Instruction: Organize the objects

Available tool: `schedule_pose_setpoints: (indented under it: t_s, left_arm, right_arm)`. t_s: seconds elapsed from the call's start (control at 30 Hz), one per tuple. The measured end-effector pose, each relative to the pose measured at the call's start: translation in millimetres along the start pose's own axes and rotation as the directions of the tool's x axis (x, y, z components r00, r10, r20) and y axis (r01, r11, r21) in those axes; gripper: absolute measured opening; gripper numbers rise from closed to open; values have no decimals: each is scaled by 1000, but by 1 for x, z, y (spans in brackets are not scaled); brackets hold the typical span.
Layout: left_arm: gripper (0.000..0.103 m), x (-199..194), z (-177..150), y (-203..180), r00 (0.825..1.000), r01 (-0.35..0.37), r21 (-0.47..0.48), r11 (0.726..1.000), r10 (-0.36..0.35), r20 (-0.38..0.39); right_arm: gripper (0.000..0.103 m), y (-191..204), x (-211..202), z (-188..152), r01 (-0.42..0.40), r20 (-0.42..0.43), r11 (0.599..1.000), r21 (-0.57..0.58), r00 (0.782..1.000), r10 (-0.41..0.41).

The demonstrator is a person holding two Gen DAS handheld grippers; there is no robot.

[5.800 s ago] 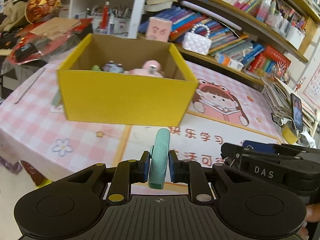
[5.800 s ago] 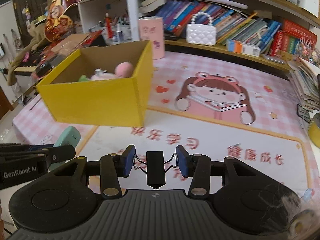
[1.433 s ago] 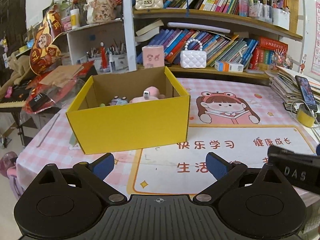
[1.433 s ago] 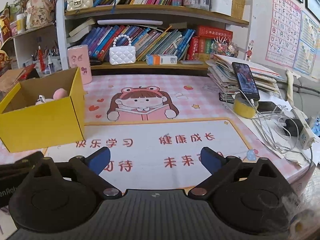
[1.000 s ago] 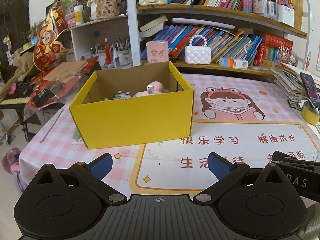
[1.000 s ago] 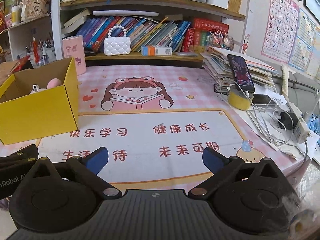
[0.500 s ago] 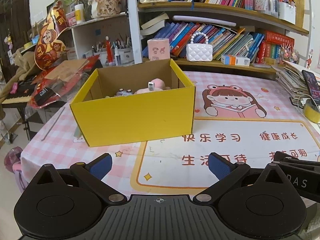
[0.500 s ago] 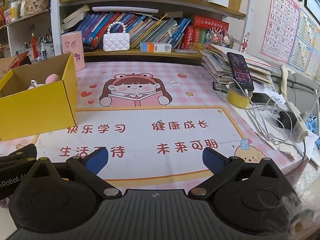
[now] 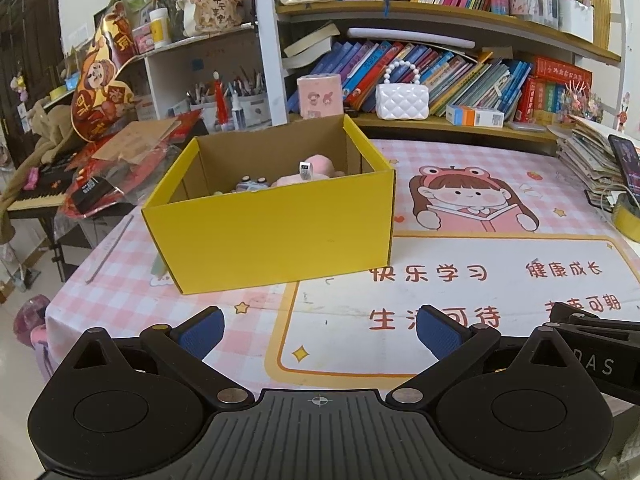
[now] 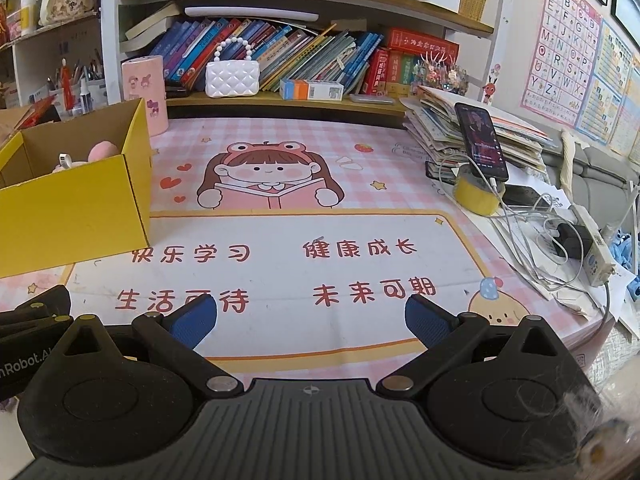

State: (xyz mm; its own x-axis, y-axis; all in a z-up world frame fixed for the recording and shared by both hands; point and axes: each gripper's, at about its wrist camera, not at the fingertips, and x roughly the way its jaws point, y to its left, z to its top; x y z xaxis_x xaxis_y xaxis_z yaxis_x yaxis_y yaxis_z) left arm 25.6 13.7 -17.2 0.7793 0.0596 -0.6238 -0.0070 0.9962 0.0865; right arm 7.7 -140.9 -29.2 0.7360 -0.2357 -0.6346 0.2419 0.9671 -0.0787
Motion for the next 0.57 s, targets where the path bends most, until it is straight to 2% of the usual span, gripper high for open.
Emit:
schedule_pose_setpoints:
  t_s: [0.3, 0.57]
  left_arm:
    - [103, 5, 1, 0, 1000, 0, -3, 1000, 0, -17]
    - [103, 9, 3, 1, 999, 34, -19, 999, -34, -24]
  right_arm:
    - [101, 2, 4, 1, 7, -9, 1000, -17, 1000, -7]
    - [102, 2, 9, 3, 11, -32, 1000, -20, 999, -12]
